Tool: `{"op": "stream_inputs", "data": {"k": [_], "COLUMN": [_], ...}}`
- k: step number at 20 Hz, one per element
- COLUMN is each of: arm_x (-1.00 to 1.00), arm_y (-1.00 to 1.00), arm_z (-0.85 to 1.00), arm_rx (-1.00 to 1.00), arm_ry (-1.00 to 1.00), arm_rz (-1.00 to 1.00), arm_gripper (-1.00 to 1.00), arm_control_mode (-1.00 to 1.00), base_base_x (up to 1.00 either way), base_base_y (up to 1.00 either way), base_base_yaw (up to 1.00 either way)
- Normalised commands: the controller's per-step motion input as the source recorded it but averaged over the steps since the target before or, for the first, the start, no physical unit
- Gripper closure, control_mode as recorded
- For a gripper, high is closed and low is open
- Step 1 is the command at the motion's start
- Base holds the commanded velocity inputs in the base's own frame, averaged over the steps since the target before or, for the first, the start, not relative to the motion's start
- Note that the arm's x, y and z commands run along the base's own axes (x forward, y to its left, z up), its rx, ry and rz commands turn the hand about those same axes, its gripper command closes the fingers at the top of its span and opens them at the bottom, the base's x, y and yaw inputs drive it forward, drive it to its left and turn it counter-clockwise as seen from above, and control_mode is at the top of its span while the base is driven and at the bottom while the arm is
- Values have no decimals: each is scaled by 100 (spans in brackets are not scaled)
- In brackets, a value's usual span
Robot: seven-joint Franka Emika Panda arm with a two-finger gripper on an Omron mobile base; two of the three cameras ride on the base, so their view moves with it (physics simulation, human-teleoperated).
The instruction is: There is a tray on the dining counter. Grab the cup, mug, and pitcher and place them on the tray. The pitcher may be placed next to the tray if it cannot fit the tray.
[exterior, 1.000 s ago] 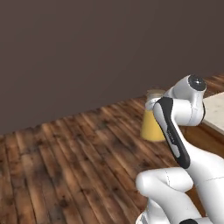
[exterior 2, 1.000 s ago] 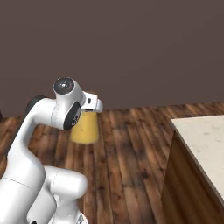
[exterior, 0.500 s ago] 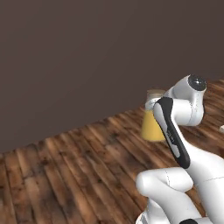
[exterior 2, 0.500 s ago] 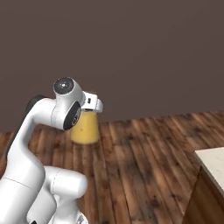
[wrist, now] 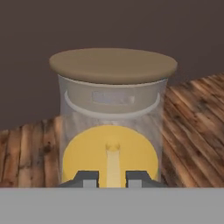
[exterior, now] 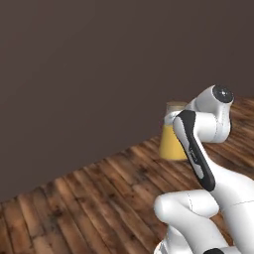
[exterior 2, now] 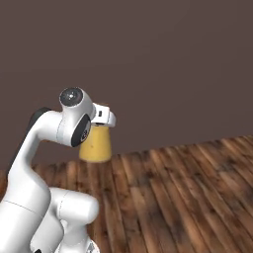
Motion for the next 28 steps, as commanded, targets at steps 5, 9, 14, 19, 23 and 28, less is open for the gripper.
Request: {"op": "stream_inputs", "data": {"k": [5, 9, 14, 19, 23, 28], "arm_x": [0, 0, 0, 0, 0, 0], "arm_y": [0, 0, 0, 0, 0, 0], "arm_z": [0, 0, 0, 0, 0, 0], "arm_rx": [0, 0, 0, 0, 0, 0], "arm_ry": [0, 0, 0, 0, 0, 0], "arm_rz": [0, 0, 0, 0, 0, 0], "arm_gripper": [100, 100, 100, 100, 100, 100], "arm_control_mode": [100, 100, 100, 100, 100, 100], "base_base_x": [99, 79, 51, 36, 36, 35], "base_base_y": [18, 4, 14, 20, 29, 34], "base_base_yaw": [-33, -66, -77, -83, -83, -84]}}
